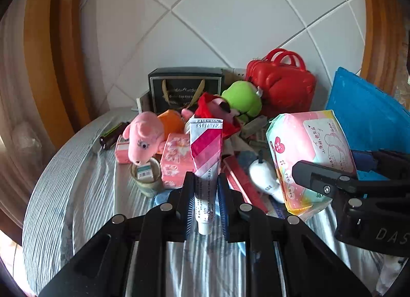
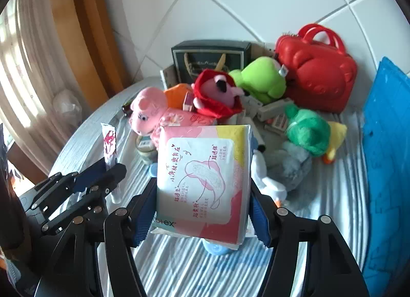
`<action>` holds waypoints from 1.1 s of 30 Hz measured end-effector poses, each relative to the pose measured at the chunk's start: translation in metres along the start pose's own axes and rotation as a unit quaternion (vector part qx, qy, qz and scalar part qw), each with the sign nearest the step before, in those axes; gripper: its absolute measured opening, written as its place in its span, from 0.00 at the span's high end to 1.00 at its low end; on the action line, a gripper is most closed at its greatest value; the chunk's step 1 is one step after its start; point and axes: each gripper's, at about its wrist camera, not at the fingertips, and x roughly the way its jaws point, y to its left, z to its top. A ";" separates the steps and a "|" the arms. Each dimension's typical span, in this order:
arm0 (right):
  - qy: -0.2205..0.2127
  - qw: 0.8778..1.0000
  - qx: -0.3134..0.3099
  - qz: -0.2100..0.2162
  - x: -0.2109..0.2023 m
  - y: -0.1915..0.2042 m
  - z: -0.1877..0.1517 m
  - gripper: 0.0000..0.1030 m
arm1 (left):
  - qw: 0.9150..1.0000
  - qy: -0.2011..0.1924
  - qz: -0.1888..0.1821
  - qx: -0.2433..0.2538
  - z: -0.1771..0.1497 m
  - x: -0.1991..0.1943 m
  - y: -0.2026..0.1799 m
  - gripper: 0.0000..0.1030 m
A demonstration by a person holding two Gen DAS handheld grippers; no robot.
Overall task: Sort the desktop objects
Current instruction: 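Grasp the pink-red ointment tube with the left tool while the right tool grasps the Kotex pack, then carry the tube and Kotex pack over the blue bin and release them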
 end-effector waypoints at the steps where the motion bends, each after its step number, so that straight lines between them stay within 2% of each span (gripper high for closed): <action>1: -0.010 1.000 0.001 -0.005 -0.011 -0.007 0.001 0.37 | 1.000 -0.009 -0.005 0.006 0.005 -0.007 -0.010 0.83; 10: -0.104 0.992 0.028 -0.068 -0.135 -0.092 0.012 0.37 | 0.993 -0.071 -0.065 0.062 0.050 -0.058 -0.123 0.83; 15: -0.129 0.985 0.051 -0.106 -0.198 -0.157 0.009 0.37 | 0.985 -0.092 -0.109 0.095 0.077 -0.082 -0.203 0.83; 18: -0.135 0.981 0.061 -0.127 -0.237 -0.200 0.005 0.37 | 0.979 -0.088 -0.144 0.112 0.095 -0.093 -0.256 0.83; 22: -0.128 0.975 0.071 -0.169 -0.281 -0.262 0.005 0.37 | 0.969 -0.076 -0.191 0.135 0.123 -0.106 -0.330 0.83; 26: -0.098 0.970 0.090 -0.202 -0.298 -0.332 0.007 0.37 | 0.964 -0.056 -0.203 0.164 0.142 -0.106 -0.404 0.83; 29: -0.056 0.969 0.119 -0.211 -0.292 -0.383 0.001 0.37 | 0.961 -0.001 -0.221 0.168 0.146 -0.085 -0.451 0.83; 33: 0.005 0.966 0.127 -0.224 -0.269 -0.427 -0.018 0.37 | 0.958 0.077 -0.209 0.182 0.129 -0.048 -0.504 0.83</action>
